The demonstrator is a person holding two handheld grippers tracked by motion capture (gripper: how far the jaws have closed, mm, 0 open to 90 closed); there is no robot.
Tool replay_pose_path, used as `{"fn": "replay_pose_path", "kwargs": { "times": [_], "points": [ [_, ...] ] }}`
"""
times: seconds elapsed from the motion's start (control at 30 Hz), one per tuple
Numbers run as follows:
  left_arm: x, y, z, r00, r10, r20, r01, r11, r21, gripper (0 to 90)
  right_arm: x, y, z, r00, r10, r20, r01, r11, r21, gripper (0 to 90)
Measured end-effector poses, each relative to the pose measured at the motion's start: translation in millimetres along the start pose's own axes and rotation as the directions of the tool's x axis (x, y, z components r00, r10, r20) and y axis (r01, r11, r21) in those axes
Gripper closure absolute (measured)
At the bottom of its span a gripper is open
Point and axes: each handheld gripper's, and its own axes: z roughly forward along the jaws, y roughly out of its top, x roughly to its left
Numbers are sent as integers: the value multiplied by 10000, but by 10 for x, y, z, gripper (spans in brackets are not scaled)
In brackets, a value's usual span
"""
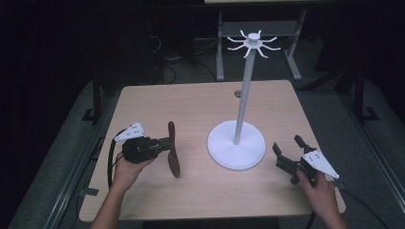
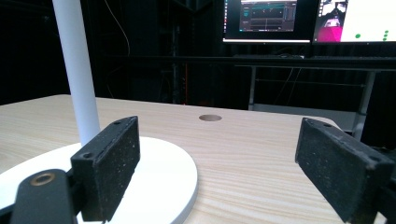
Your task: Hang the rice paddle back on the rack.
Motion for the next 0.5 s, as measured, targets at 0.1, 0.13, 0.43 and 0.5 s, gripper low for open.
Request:
{"fn": "replay_pose_path", "kwargs": {
  "times": [0.1, 0.13, 0.43, 0.5],
  "points": [
    [8, 1, -14, 10000, 20, 3, -20, 9999, -111, 764, 0, 0, 0, 10000, 14, 1, -14, 10000, -2, 135],
    [8, 1, -14, 10000, 20, 3, -20, 9999, -111, 764, 0, 0, 0, 10000, 14, 1, -14, 10000, -2, 135],
    [17, 50, -33, 10000, 93, -16, -94, 9988, -485, 764, 0, 0, 0, 10000, 21, 1, -21, 10000, -2, 135],
    [19, 69, -38, 9999, 108, -26, -110, 9985, -537, 764, 0, 0, 0, 10000, 19, 2, -19, 10000, -1, 135]
  ]
}}
